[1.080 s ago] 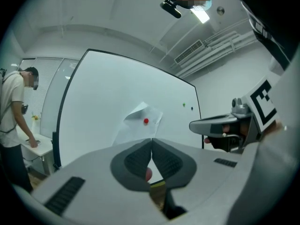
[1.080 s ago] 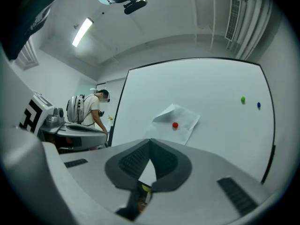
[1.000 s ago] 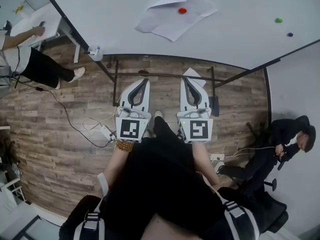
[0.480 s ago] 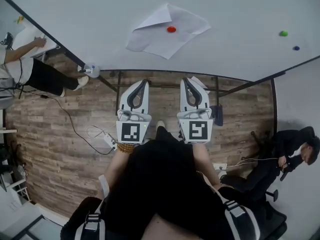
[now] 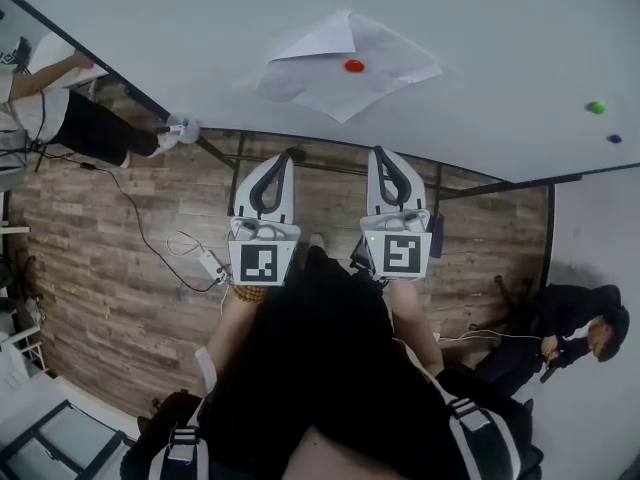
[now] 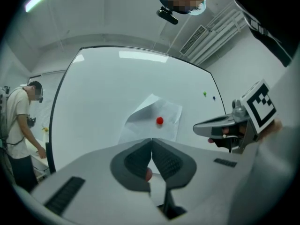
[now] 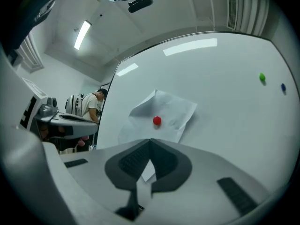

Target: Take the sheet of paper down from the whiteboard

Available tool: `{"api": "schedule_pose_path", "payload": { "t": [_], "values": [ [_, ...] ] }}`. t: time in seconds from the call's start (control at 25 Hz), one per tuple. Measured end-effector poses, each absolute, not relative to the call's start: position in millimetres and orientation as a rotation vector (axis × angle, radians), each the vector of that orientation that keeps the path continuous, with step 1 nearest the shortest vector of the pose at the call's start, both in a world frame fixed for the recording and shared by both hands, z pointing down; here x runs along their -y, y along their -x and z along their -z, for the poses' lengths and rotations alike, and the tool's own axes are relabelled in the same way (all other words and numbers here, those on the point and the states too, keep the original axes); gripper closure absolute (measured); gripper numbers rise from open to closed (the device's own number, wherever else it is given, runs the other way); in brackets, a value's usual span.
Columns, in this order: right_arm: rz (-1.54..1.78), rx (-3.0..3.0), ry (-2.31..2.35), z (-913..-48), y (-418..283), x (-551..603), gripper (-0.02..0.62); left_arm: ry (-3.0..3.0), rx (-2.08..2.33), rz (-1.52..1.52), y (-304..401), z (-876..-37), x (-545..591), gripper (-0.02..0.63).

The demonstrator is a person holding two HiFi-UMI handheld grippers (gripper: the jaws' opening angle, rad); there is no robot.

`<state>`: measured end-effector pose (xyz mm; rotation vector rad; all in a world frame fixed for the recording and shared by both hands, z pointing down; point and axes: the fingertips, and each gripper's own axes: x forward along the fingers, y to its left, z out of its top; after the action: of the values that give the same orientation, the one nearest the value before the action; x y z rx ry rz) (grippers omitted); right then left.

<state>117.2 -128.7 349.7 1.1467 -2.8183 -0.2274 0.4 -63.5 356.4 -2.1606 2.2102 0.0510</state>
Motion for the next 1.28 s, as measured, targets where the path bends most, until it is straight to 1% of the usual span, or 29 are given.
{"api": "schedule_pose_path", "payload": {
  "t": [0.36, 0.76, 1.28],
  "values": [
    [0.382, 2.801, -1.127, -333.5, -81.0, 142.6, 0.597, 2.156, -2.216, -0.085, 43.2, -357.3, 91.6, 0.592],
    [0.484, 2.666, -1.198, -334.5, -71.8, 156.2, 0.597, 2.241, -2.14, -0.169, 67.6, -356.2, 118.9, 0.592],
    [0.561, 2.577, -1.37, -321.9, -61.1, 176.4, 0.597, 2.287, -1.998, -0.193, 106.4, -355.0, 135.5, 0.592]
  ]
}}
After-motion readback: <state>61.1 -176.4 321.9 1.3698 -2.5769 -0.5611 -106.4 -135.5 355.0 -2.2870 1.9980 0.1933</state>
